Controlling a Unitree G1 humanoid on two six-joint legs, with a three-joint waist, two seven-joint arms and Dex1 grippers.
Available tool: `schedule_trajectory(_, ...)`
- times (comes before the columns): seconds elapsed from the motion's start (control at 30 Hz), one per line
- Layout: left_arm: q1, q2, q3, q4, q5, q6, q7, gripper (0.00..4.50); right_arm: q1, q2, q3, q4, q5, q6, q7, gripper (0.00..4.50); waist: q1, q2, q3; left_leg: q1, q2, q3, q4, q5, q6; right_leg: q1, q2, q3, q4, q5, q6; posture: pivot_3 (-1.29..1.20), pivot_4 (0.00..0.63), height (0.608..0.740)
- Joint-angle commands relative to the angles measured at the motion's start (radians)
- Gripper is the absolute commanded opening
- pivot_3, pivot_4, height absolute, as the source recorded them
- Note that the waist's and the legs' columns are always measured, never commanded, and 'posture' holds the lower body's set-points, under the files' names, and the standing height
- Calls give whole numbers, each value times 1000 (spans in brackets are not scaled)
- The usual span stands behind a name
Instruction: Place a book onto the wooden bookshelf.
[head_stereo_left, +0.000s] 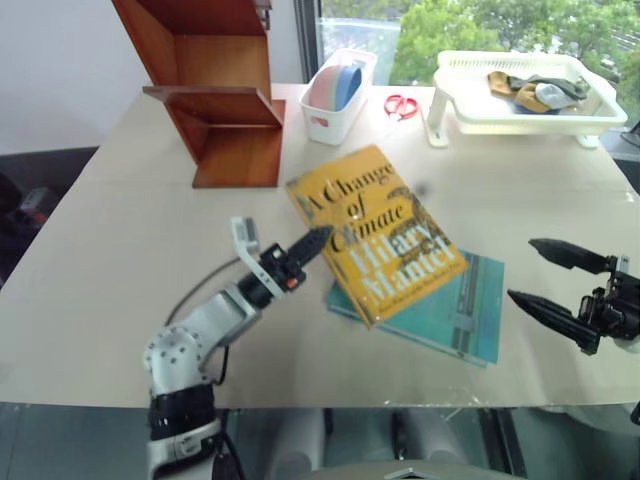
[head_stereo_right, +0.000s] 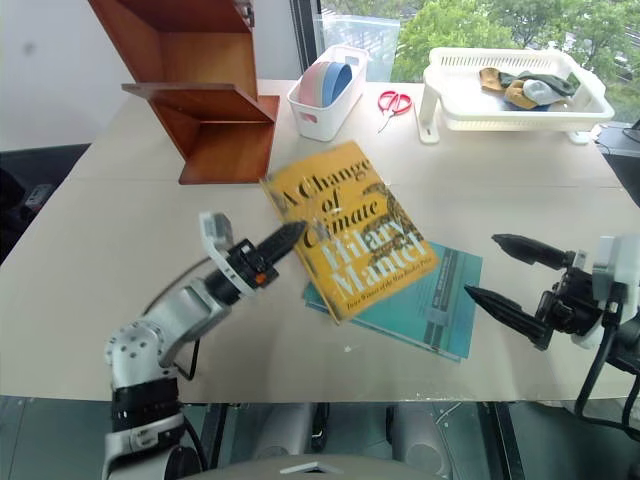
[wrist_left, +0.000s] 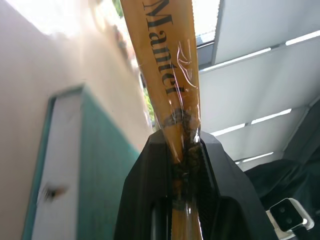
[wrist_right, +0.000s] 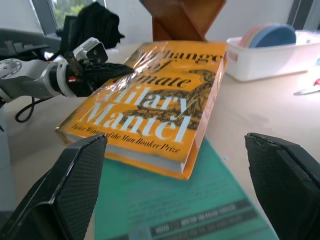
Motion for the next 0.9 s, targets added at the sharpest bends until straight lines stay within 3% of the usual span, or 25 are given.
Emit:
schedule_trajectory(0.03,-188,111,21,-72,61,-78,-56,146,-77,-1,-18,41,52,-1,-14,4500,2,-2,1,0,-1,-1,0,0,0,0,0,-1,0,0,0,0,150,740)
schedule_trajectory(0.27,-558,428,-148,-103,460,-257,-411,146,-355,29,-25,189,203,38,-97,4500,-4,-3,8,-3,-6,0,-4,0,0,-1,-1,-2,-6,0,0,0,150,740)
schedule_trajectory(0.43,-699,646,-354,30,900,-532,-671,146,-478,12,-5,257,288,98,-58,4500,-3,0,9,-2,-8,0,-15,3,-4,0,-4,-3,-14,0,0,0,150,740)
schedule_trajectory(0.6,-831,706,-455,224,1253,-854,-723,146,-570,-6,12,343,348,174,-7,4500,-3,3,13,-5,-8,2,-15,2,-3,-3,-4,-4,-15,0,0,0,150,740)
schedule_trajectory(0.7,-887,665,-429,313,1321,-1006,-700,146,-607,-7,27,390,370,220,26,4500,-2,3,13,-14,-9,1,-11,1,0,-10,-5,-6,-12,0,1,0,150,740)
schedule_trajectory(0.9,-896,724,-461,436,1541,-1238,-702,146,-653,28,51,416,363,231,48,4500,-2,3,13,-21,-10,1,-8,3,-4,-18,-6,-8,-9,0,1,0,150,740)
